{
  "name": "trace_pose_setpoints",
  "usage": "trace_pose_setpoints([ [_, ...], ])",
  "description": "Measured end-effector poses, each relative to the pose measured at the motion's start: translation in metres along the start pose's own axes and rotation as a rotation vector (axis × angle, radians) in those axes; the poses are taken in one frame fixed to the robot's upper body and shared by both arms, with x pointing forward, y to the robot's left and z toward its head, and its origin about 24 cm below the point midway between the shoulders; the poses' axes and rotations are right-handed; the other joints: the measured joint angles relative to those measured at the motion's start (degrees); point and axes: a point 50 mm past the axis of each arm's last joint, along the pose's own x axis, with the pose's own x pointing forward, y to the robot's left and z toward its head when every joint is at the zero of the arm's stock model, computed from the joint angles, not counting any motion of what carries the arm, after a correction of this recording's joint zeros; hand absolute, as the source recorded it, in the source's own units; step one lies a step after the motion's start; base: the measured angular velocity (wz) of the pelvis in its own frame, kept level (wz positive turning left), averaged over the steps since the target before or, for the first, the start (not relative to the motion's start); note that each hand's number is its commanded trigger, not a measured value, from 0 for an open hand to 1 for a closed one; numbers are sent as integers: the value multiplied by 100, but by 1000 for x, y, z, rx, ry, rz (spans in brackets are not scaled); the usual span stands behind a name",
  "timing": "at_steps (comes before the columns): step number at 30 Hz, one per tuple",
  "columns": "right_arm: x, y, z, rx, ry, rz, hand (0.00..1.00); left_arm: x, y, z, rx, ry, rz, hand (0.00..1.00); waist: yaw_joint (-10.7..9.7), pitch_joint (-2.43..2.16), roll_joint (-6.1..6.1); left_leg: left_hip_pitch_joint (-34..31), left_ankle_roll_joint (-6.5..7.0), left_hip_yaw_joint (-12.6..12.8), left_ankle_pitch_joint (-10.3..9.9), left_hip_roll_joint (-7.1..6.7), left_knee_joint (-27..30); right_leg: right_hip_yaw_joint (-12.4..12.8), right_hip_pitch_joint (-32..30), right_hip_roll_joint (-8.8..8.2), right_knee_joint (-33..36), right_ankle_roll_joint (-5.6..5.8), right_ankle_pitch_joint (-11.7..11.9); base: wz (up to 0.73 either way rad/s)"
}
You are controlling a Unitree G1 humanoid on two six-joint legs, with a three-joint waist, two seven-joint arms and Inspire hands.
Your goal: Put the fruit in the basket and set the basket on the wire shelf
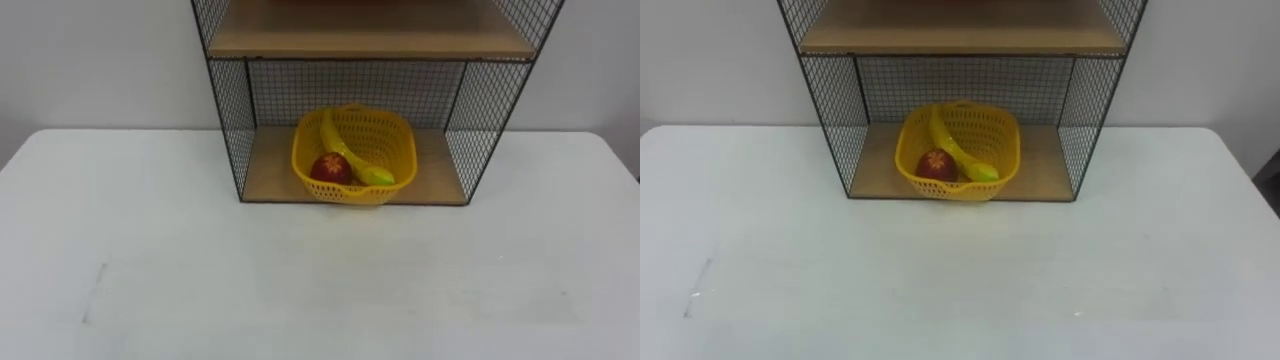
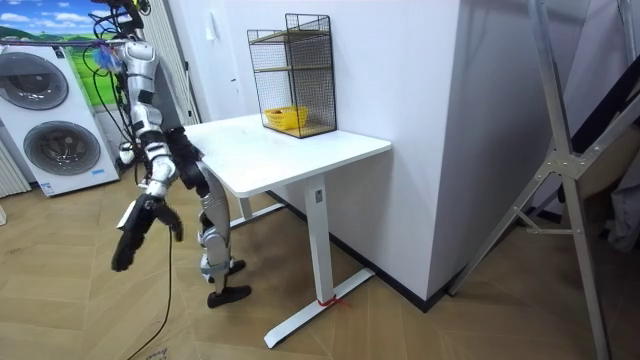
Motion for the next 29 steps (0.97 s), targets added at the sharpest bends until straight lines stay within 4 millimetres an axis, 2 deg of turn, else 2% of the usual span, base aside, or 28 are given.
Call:
trace_pose_setpoints([
  [1,3,-9,-14,-46,32,-23,0,2,9,-14,44,34,-2,0,-7,-1,-1,9,3,-3,-3,2,1,-9,13,0,-1,0,1,-9],
  [2,3,-11,-20,-69,45,-22,0,3,12,-19,74,43,-9,0,1,-7,3,14,5,-6,-5,2,1,-25,22,-5,0,0,1,-3],
  [5,-2,-11,-44,-398,-7,86,0,1,18,-42,378,41,-133,0,10,-28,-23,28,2,9,-3,3,-19,-18,48,-8,-12,6,9,2],
  [7,-22,17,-59,-774,-158,291,0,-12,1,-58,701,-11,-310,0,135,-20,-37,120,-31,127,18,15,-141,71,39,-8,-24,3,30,-14],
  [8,-31,28,-63,-856,-205,357,0,-16,-6,-62,777,-31,-358,0,140,-18,-40,133,-38,142,23,17,-155,69,41,-8,-33,-6,51,-19],
  [10,-65,68,-74,-1070,-345,601,0,-36,-35,-73,985,-100,-535,0,125,7,-46,229,-135,124,88,18,-207,70,152,18,-145,-13,143,3],
  [11,-73,75,-77,-1094,-359,655,0,-41,-44,-74,1015,-115,-579,0,125,11,-43,261,-155,105,101,18,-208,53,203,25,-173,-18,150,17],
  [13,-88,89,-82,-1196,-381,806,0,-65,-79,-75,1067,-175,-723,0,110,35,-67,310,-156,16,104,7,-209,-10,284,34,-217,-28,157,16],
  [16,-89,87,-88,-1276,-334,842,0,-83,-102,-70,1070,-238,-828,0,101,95,-56,293,-143,17,125,38,-199,8,264,77,-223,-62,168,-18],
  [18,-90,88,-91,-1309,-304,872,0,-87,-106,-69,1089,-255,-873,0,100,98,-51,286,-135,31,131,57,-192,31,223,108,-219,-83,159,-29],
  [21,-98,93,-96,-1347,-298,960,0,-91,-109,-72,1130,-240,-921,0,85,194,-66,221,-95,32,134,72,-176,47,150,132,-241,-97,153,-1],
  [23,-100,92,-99,-1378,-293,989,0,-95,-109,-78,1161,-232,-962,0,99,226,-66,185,-85,27,145,79,-189,53,127,155,-300,-73,201,3],
  [26,-103,89,-108,-1419,-281,1027,0,-101,-107,-88,1192,-204,-1009,0,102,219,-79,155,-81,16,149,84,-192,27,121,161,-344,-70,232,0],
  [27,-104,88,-111,-1445,-279,1043,0,-102,-106,-91,1206,-198,-1021,0,104,195,-10,154,-79,16,148,84,-191,37,118,162,-344,-92,219,0],
  [29,-104,87,-113,-1457,-267,1053,0,-103,-104,-95,1222,-185,-1027,0,104,171,-65,155,-77,16,147,82,-194,46,114,162,-344,-101,212,0],
])
